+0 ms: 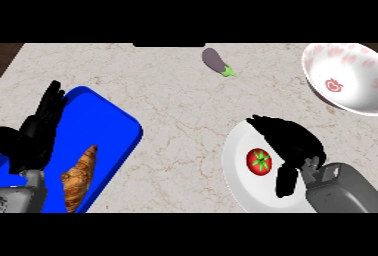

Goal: Pick the tomato from the plate and place it in the bowl

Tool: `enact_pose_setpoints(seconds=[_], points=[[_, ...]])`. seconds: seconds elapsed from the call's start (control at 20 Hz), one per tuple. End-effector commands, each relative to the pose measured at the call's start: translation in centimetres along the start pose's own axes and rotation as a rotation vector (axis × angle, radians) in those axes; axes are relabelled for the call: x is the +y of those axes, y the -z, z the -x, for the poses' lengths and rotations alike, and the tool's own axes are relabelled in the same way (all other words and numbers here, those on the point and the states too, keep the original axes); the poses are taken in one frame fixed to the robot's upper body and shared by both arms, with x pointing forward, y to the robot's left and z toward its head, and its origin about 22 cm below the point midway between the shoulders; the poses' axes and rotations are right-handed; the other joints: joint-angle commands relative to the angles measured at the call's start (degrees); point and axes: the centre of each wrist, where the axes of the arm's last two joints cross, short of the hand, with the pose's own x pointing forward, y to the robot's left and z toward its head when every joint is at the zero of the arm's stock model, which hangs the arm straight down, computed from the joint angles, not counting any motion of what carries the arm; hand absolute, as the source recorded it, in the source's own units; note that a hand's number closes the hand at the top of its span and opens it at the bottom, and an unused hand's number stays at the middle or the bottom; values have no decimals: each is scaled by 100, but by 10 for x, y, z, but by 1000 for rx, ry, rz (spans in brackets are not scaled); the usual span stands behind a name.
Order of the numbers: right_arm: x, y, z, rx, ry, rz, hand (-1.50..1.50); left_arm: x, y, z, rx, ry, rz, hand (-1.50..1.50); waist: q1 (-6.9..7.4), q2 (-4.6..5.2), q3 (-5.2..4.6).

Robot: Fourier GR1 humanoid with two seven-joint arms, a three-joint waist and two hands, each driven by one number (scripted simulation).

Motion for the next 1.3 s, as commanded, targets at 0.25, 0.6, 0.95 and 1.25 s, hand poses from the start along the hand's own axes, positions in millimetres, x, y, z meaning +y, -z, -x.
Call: enact_pose_setpoints(seconds=[0.25, 0.6, 0.95, 1.25], points=[[51, 4, 9, 9, 3, -20, -150, 22, 9, -3, 24, 3, -8, 0, -16, -1, 1], [40, 37, -3, 57, 7, 0, -150, -4, 8, -10, 6, 0, 7, 0, 4, 2, 0], [41, 44, 8, -48, 6, -83, 150, 15, 12, -2, 3, -11, 3, 0, -4, 4, 0], [58, 62, 6, -82, 37, -36, 150, -3, 12, 7, 2, 4, 3, 0, -2, 8, 1]])
